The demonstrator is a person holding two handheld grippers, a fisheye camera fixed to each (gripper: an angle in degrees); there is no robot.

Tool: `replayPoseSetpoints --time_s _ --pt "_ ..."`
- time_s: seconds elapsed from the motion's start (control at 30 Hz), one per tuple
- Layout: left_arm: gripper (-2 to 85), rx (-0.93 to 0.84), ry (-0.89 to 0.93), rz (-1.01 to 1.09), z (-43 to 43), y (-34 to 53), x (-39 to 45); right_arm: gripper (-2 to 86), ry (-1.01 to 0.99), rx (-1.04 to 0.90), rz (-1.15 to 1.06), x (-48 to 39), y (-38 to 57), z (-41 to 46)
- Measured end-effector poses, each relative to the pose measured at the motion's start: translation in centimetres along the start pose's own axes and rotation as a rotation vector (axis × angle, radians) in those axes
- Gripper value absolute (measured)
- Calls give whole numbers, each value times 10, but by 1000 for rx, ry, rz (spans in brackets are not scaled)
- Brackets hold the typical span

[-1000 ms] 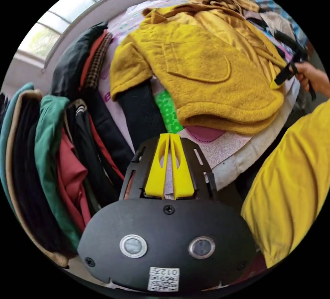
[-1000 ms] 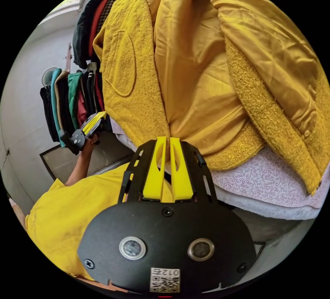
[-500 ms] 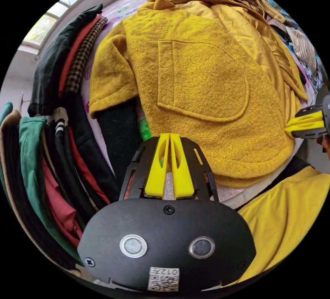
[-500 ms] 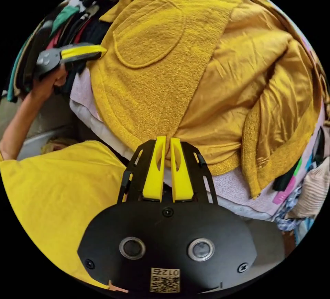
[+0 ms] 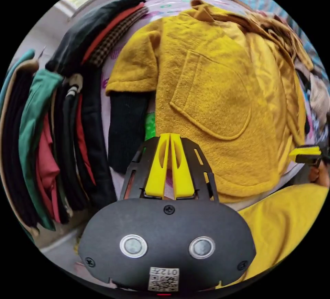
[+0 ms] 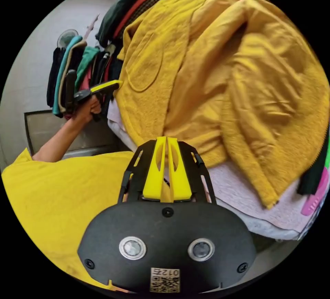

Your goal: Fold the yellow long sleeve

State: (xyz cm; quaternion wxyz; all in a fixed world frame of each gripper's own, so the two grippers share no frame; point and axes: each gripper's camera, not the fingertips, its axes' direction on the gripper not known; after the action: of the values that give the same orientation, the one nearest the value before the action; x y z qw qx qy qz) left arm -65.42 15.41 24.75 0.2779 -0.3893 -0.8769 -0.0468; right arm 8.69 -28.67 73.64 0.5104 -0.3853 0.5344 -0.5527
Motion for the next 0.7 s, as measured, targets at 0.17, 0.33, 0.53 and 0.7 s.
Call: replayPoseSetpoints --time_s 0.17,0.33,0.53,0.7 --pt "4 177 -48 -3 -74 2 50 61 312 268 132 87 59 -117" --pt "7 98 152 297 -85 -38 193 79 142 250 207 172 63 -154" --pt "67 -4 201 537 -90 -69 317 41 48 120 99 182 33 -148" --pt "154 -76 236 592 -109 -89 363 23 -150 147 60 171 25 -189"
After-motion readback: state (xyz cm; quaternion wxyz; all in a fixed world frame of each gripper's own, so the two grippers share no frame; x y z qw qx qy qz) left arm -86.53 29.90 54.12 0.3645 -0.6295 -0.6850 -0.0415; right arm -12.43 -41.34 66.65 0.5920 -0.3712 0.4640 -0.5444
